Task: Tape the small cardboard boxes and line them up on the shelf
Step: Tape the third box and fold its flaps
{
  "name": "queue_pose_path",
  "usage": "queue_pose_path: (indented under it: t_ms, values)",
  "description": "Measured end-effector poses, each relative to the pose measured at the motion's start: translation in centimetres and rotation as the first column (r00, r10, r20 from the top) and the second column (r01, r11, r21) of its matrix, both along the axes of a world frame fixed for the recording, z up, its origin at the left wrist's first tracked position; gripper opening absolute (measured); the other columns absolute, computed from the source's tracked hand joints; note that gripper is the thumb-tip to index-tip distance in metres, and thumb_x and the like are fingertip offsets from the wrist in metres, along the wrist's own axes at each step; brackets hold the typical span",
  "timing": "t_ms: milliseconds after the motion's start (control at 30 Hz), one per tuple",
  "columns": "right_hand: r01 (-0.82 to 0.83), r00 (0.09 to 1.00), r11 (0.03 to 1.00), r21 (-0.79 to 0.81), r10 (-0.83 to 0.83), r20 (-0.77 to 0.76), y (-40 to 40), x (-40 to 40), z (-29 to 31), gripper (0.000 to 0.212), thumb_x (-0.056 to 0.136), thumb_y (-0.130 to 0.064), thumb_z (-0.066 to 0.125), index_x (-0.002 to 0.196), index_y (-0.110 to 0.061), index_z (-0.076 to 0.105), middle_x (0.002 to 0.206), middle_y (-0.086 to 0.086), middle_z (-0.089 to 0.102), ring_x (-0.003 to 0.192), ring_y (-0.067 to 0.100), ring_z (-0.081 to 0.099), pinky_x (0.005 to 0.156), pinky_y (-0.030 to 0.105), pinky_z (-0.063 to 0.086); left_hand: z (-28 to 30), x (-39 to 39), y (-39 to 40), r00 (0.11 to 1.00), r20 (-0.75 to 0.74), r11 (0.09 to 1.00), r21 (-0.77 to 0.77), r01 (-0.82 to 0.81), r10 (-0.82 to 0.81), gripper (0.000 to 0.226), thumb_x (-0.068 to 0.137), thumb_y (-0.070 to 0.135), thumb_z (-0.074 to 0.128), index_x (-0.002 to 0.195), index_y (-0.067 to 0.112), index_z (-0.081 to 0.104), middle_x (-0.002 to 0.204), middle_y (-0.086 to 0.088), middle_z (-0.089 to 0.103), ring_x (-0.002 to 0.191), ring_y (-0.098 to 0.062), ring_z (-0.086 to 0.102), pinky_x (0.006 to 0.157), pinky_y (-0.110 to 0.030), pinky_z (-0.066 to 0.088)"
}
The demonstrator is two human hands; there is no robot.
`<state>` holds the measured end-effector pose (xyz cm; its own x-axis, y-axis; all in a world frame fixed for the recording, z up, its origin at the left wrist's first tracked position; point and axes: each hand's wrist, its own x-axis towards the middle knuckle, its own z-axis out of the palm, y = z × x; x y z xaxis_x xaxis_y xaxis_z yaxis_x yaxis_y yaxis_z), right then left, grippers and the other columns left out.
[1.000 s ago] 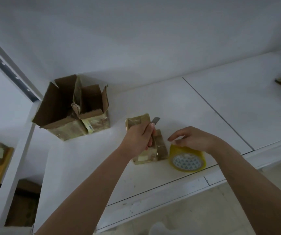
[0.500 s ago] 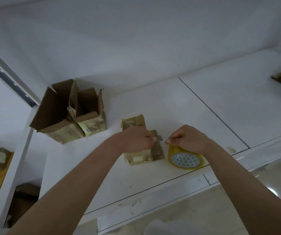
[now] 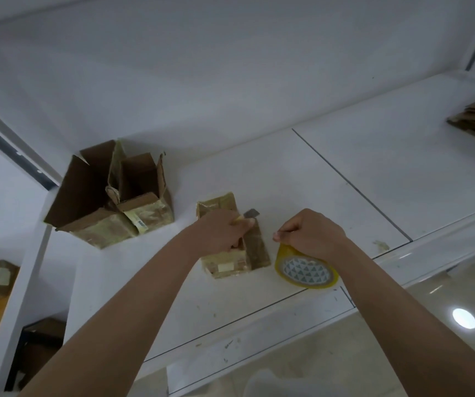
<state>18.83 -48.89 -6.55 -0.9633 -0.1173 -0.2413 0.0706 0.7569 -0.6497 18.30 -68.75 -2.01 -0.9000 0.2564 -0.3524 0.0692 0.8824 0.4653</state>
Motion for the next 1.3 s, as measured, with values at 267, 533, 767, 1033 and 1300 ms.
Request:
queue_pose_path:
  t_ms: [267, 533, 767, 1033, 1300]
  values:
    - [0.101, 0.991, 0.987, 0.127, -0.111, 0.075, 1.1, 0.3, -0.3, 0.015, 0.084, -0.041, 0.066, 0.079, -0.031, 0.076, 0.068, -0.009, 0.072, 0.054, 0.008, 0.063, 0.058, 0.021, 0.042, -2.4, 0.2, -0.1, 0.966, -0.223, 0.991, -0.001, -0.133, 0.13, 0.027, 0.083, 0.023, 0.065, 0.06, 0.017, 0.051, 0.115, 0.0, 0.071, 0.075, -0.015, 0.066, 0.062, -0.026, 0.049]
    - [0.136, 0.99, 0.99, -0.034, -0.137, -0.027, 1.6, 0.9, -0.4, 0.017, 0.088, -0.047, 0.064, 0.073, -0.042, 0.07, 0.075, -0.019, 0.066, 0.074, 0.007, 0.062, 0.06, 0.022, 0.039, -2.5, 0.7, 1.7, 0.952, -0.263, 0.962, -0.178, -0.205, 0.154, 0.024, 0.074, 0.014, 0.062, 0.064, 0.017, 0.04, 0.06, 0.003, 0.047, 0.052, -0.013, 0.048, 0.046, -0.024, 0.033]
    - [0.111, 0.985, 0.904, -0.412, -0.157, -0.078, 2.0, 1.8, 1.3, 0.012, 0.086, -0.043, 0.068, 0.086, -0.036, 0.078, 0.085, -0.013, 0.074, 0.088, 0.012, 0.068, 0.09, 0.045, 0.054, -1.4, 1.1, 0.6, 0.832, -0.304, 0.853, 0.405, -0.329, 0.465, 0.032, 0.084, 0.054, 0.064, 0.078, 0.024, 0.055, 0.076, 0.008, 0.065, 0.065, 0.007, 0.055, 0.059, -0.018, 0.044]
    - [0.037, 0.978, 0.903, -0.428, -0.122, -0.171, 0.6, 2.0, 2.8, 0.015, 0.091, -0.035, 0.064, 0.085, -0.036, 0.077, 0.083, -0.008, 0.075, 0.084, 0.016, 0.07, 0.085, 0.048, 0.055, -0.8, 3.2, 3.7, 0.897, -0.14, 0.767, 0.583, -0.268, 0.42, 0.023, 0.076, 0.036, 0.082, 0.072, 0.018, 0.068, 0.068, 0.004, 0.07, 0.065, -0.005, 0.067, 0.062, -0.021, 0.054]
    - [0.124, 0.886, 0.953, -0.278, -0.233, -0.401, -1.5, 2.5, 2.1, 0.022, 0.095, -0.047, 0.055, 0.101, -0.038, 0.073, 0.079, -0.012, 0.071, 0.075, 0.009, 0.064, 0.069, 0.028, 0.049, -1.3, 5.4, 4.8, 0.826, 0.101, 0.448, 0.8, -0.398, 0.554, 0.034, 0.086, 0.018, 0.073, 0.054, 0.019, 0.062, 0.048, 0.011, 0.054, 0.047, -0.003, 0.051, 0.05, -0.016, 0.042]
